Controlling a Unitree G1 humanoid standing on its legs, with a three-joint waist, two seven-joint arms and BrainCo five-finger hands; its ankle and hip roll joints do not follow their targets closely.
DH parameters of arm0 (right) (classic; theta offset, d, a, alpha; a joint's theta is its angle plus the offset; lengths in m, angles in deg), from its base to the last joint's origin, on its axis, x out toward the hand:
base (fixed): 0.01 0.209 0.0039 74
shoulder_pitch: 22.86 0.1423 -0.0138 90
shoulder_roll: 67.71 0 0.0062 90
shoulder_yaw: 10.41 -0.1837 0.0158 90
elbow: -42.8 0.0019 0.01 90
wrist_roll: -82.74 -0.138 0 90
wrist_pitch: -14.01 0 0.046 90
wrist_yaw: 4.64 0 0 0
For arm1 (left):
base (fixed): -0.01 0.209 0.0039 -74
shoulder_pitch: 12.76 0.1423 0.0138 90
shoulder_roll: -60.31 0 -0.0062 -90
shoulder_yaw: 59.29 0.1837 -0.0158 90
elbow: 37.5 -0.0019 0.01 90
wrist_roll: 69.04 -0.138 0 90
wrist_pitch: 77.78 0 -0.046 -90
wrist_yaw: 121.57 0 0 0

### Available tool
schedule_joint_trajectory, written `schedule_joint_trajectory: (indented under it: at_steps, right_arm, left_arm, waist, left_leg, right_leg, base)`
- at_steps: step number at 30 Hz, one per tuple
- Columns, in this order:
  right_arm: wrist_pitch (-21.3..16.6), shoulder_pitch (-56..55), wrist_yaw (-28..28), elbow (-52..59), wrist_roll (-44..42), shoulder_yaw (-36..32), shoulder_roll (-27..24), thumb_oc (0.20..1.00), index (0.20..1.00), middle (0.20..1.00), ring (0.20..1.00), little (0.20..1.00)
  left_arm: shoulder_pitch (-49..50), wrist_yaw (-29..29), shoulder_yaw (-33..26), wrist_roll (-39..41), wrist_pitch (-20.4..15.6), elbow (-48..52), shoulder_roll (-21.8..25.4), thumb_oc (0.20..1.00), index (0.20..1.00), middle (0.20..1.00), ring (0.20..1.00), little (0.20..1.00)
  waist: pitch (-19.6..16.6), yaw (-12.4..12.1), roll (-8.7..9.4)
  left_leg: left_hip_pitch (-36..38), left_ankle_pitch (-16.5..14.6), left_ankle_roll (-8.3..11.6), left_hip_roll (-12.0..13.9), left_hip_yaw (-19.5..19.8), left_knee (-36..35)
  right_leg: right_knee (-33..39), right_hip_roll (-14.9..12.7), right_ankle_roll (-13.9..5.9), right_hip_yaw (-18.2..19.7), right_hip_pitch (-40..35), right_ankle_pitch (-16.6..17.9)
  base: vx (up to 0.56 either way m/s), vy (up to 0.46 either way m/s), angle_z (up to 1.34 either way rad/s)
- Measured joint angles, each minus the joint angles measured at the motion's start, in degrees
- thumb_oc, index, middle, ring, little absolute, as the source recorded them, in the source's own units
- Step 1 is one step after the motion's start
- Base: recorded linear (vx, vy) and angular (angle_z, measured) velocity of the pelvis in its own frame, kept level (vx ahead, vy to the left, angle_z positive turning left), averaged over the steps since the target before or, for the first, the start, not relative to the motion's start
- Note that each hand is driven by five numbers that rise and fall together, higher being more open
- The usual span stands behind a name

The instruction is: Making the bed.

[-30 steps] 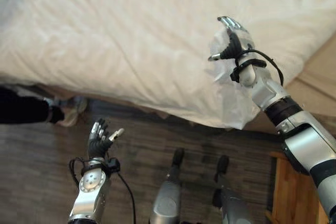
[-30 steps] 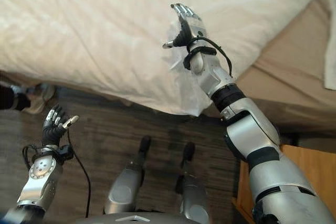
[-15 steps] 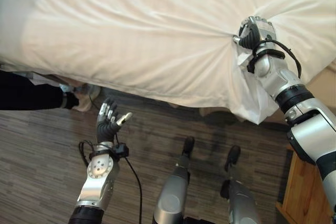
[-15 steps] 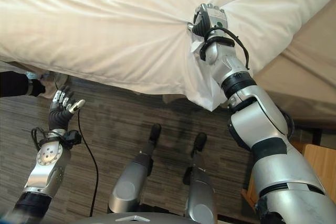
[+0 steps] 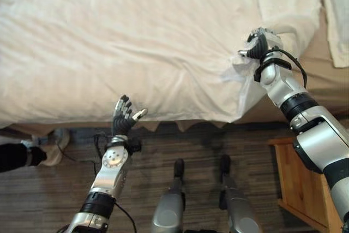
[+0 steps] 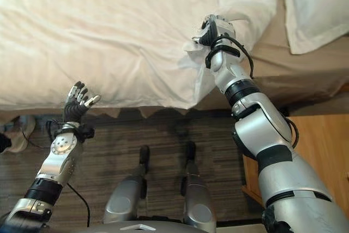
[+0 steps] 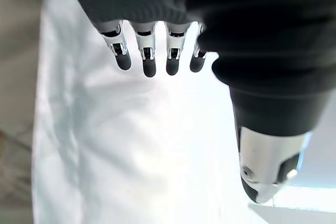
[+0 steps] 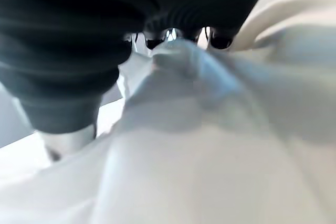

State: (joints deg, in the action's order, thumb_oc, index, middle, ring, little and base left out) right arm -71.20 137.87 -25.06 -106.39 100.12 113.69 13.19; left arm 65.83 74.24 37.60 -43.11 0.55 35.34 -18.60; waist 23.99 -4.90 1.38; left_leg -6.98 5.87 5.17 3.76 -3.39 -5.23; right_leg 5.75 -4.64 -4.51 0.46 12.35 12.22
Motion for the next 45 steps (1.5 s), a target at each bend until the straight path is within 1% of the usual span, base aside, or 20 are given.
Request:
schedule_joint_trajectory:
  at_steps: [6,9,10,11,12,18,22,24,27,30,33,34,35,36,37,38,39,40,42,45]
  right_arm:
    - [0.0,-0.09,0.2,-0.14,-0.14,0.01,1.22,1.0,1.0,1.0,1.0,1.0]
    - [-0.03,-0.33,0.26,-0.2,-0.56,0.0,1.46,1.0,1.0,1.0,1.0,1.0]
    - [-0.02,-0.66,0.26,-0.21,-0.57,-0.01,1.46,0.536,0.536,0.536,0.536,0.536]
    - [-0.05,-1.21,0.26,-0.2,-0.56,0.01,1.49,0.206,0.206,0.206,0.206,0.206]
    - [-0.06,-1.71,0.29,-0.22,-0.57,0.01,1.57,0.2,0.2,0.2,0.2,0.2]
    - [-0.09,-2.51,0.64,-2.59,-0.47,0.22,1.49,0.2,0.2,0.2,0.2,0.2]
    - [-0.12,-2.38,0.73,-4.85,-0.46,0.25,0.87,0.2,0.2,0.2,0.2,0.2]
    - [-0.15,-1.8,1.03,-5.31,0.05,2.25,-0.82,0.2,0.2,0.2,0.2,0.2]
    - [-0.1,-1.52,1.04,-5.15,0.22,2.23,-2.31,0.2,0.2,0.2,0.2,0.2]
    - [-0.13,-1.51,1.01,-4.43,0.2,1.95,-3.35,0.2,0.2,0.2,0.2,0.2]
    - [0.0,-1.58,0.99,-4.26,0.13,-0.33,-4.71,0.2,0.2,0.2,0.2,0.2]
    - [0.06,-1.58,0.95,-4.25,0.12,-0.51,-5.5,0.2,0.2,0.2,0.2,0.2]
    - [-0.15,-2.78,0.94,-3.33,0.04,-2.77,-6.84,0.2,0.2,0.2,0.2,0.2]
    - [-0.07,-4.56,0.59,-1.48,-0.13,-5.3,-8.93,0.2,0.2,0.2,0.2,0.2]
    - [0.4,-4.96,0.51,-1.35,-0.56,-5.68,-10.03,0.2,0.2,0.2,0.2,0.2]
    - [0.4,-6.79,0.45,0.2,-1.78,-8.02,-11.53,0.595,0.595,0.595,0.595,0.595]
    - [0.06,-9.38,0.39,2.37,-2.91,-10.3,-13.17,0.909,0.909,0.909,0.909,0.909]
    - [0.19,-10.96,-0.03,2.95,-4.12,-11.32,-14.09,1.0,1.0,1.0,1.0,1.0]
    - [0.04,-14.94,-0.4,3.86,-7.41,-16.62,-15.16,1.0,1.0,1.0,1.0,1.0]
    - [-0.01,-24.69,-1.64,5.72,-13.16,-23.43,-14.69,1.0,1.0,1.0,1.0,1.0]
  left_arm:
    - [4.01,0.03,-0.67,0.28,-0.01,-0.63,-0.02,1.0,1.0,1.0,1.0,1.0]
    - [6.55,0.05,-0.88,0.48,-0.02,-0.67,-0.02,1.0,1.0,1.0,1.0,1.0]
    - [6.99,0.05,-0.89,0.52,-0.02,-0.68,-0.02,1.0,1.0,1.0,1.0,1.0]
    - [7.18,0.05,-0.88,0.52,-0.02,-0.83,-0.02,1.0,1.0,1.0,1.0,1.0]
    - [7.09,0.07,-0.88,0.53,-0.03,-1.47,-0.02,1.0,1.0,1.0,1.0,1.0]
    - [6.15,0.97,-0.68,0.59,-0.14,-4.12,-0.02,1.0,1.0,1.0,1.0,1.0]
    - [5.37,1.45,-0.48,0.69,-0.24,-4.92,-0.02,1.0,1.0,1.0,1.0,1.0]
    - [3.31,1.44,-0.49,0.76,-0.23,-6.72,0.04,1.0,1.0,1.0,1.0,1.0]
    - [1.73,1.4,-0.39,0.76,-0.23,-7.47,0.04,1.0,1.0,1.0,1.0,1.0]
    - [0.73,1.33,-0.32,0.72,-0.13,-7.56,0.02,1.0,1.0,1.0,1.0,1.0]
    - [-0.5,1.25,-0.22,0.65,-0.09,-8.27,0.03,1.0,1.0,1.0,1.0,1.0]
    - [-0.67,1.21,0.03,0.64,-0.07,-8.41,0.03,1.0,1.0,1.0,1.0,1.0]
    - [-0.96,1.07,0.06,0.48,0.05,-8.42,0.02,1.0,1.0,1.0,1.0,1.0]
    - [-1.11,0.95,-0.11,0.41,0.12,-8.45,0.13,1.0,1.0,1.0,1.0,1.0]
    - [-1.07,0.86,-0.31,0.42,0.15,-8.51,0.1,1.0,1.0,1.0,1.0,1.0]
    - [-1.04,0.61,-0.29,0.39,0.29,-8.47,0.07,1.0,1.0,1.0,1.0,1.0]
    - [-0.8,0.38,-0.63,0.36,0.33,-8.44,0.09,1.0,1.0,1.0,1.0,1.0]
    - [-0.52,0.28,-0.88,0.36,0.44,-8.55,0.12,1.0,1.0,1.0,1.0,1.0]
    - [-0.31,0.01,-0.67,0.32,0.7,-8.56,0.04,1.0,1.0,1.0,1.0,1.0]
    - [1.12,-0.06,-0.86,0.28,1.17,-8.66,-0.28,1.0,1.0,1.0,1.0,1.0]
  waist:
    - [-2.25,-0.06,-0.85]
    - [-2.72,-0.29,-1.16]
    - [-2.74,-0.33,-1.2]
    - [-2.8,-0.48,-1.3]
    - [-2.9,-0.5,-1.48]
    - [-4.19,-0.23,-3.08]
    - [-4.29,-0.1,-3.21]
    - [-4.3,0.14,-3.24]
    - [-4.32,0.42,-3.2]
    - [-4.36,2.12,-3.12]
    - [-4.37,3.32,-3.11]
    - [-4.37,3.62,-3.11]
    - [-4.37,4.43,-3.11]
    - [-4.37,4.71,-3.11]
    - [-4.37,5.01,-3.11]
    - [-4.37,5.92,-3.11]
    - [-4.38,6.41,-3.14]
    - [-4.38,6.59,-3.14]
    - [-4.44,6.81,-3.05]
    - [-4.53,8.28,-3.22]
  left_leg:
    - [0.06,0.03,0.04,0.31,-0.53,0.0]
    - [0.06,0.04,0.04,0.28,-0.5,0.0]
    - [0.03,0.05,0.04,0.28,-0.49,0.0]
    - [-0.09,0.05,0.05,0.27,-0.46,0.0]
    - [-0.18,0.05,0.06,0.23,-0.4,0.0]
    - [-1.67,0.28,-0.24,-0.12,-0.56,0.0]
    - [-1.93,0.46,-0.48,-0.09,-0.94,0.0]
    - [-1.9,0.43,-0.46,-0.1,-1.24,0.0]
    - [-1.74,0.41,-0.46,-0.17,-2.04,0.0]
    - [-1.54,0.36,-0.42,-0.15,-2.75,-0.03]
    - [-0.83,0.27,-0.44,-0.04,-3.94,-0.07]
    - [-0.48,0.19,-0.36,-0.02,-4.29,-0.09]
    - [-0.12,0.09,-0.39,0.0,-4.62,-0.09]
    - [0.13,-0.01,-0.36,0.02,-4.98,-0.11]
    - [0.33,-0.2,-0.36,0.01,-5.52,-0.22]
    - [0.52,-0.35,-0.48,-0.06,-5.94,-0.21]
    - [0.52,-0.43,-0.58,-0.06,-6.0,-0.14]
    - [0.62,-0.55,-0.59,-0.02,-6.48,-0.39]
    - [0.78,-0.91,-0.65,-0.07,-7.93,-0.38]
    - [1.2,-1.48,-0.73,0.07,-8.87,-0.43]
  right_leg:
    - [0.0,0.35,0.33,0.37,0.24,0.24]
    - [0.0,0.32,0.47,0.37,0.22,0.33]
    - [0.0,0.31,0.49,0.37,0.24,0.34]
    - [0.0,0.3,0.5,0.36,0.32,0.36]
    - [0.01,0.27,0.5,0.34,0.4,0.35]
    - [0.01,-0.04,0.34,0.52,1.96,0.49]
    - [0.01,0.06,0.55,0.94,2.46,0.73]
    - [0.01,0.14,0.49,1.26,2.59,0.78]
    - [0.01,0.31,0.33,1.86,2.76,0.87]
    - [0.0,0.46,0.12,2.62,3.01,0.94]
    - [0.0,0.49,0.02,3.53,2.87,1.11]
    - [0.0,0.48,0.01,3.91,2.72,1.13]
    - [0.02,0.54,0.01,4.2,2.53,1.11]
    - [0.02,0.54,0.04,4.39,2.41,1.07]
    - [0.03,0.48,0.33,4.58,2.49,0.86]
    - [0.03,0.44,0.32,4.78,2.59,0.87]
    - [0.06,0.42,0.33,4.81,2.6,0.86]
    - [0.06,0.42,0.33,4.87,2.74,0.86]
    - [0.06,0.28,0.33,4.83,3.37,0.86]
    - [0.05,0.32,0.33,4.85,3.46,0.87]
  base:
    - [-0.01,-0.005,-0.04]
    - [0.0,-0.022,0.0]
    - [0.0,0.0,0.0]
    - [0.0,0.0,0.0]
    - [0.0,0.0,0.0]
    - [0.0,0.0,0.0]
    - [-0.01,0.003,-0.06]
    - [0.0,-0.01,-0.05]
    - [0.02,-0.015,-0.1]
    - [0.03,-0.028,-0.13]
    - [0.02,0.007,-0.17]
    - [0.02,0.039,-0.21]
    - [0.03,0.044,-0.16]
    - [0.03,0.034,-0.19]
    - [0.03,0.025,-0.22]
    - [0.02,0.03,-0.18]
    - [0.02,0.037,-0.15]
    - [0.01,0.039,-0.24]
    - [0.01,0.034,-0.33]
    - [0.03,-0.002,-0.19]
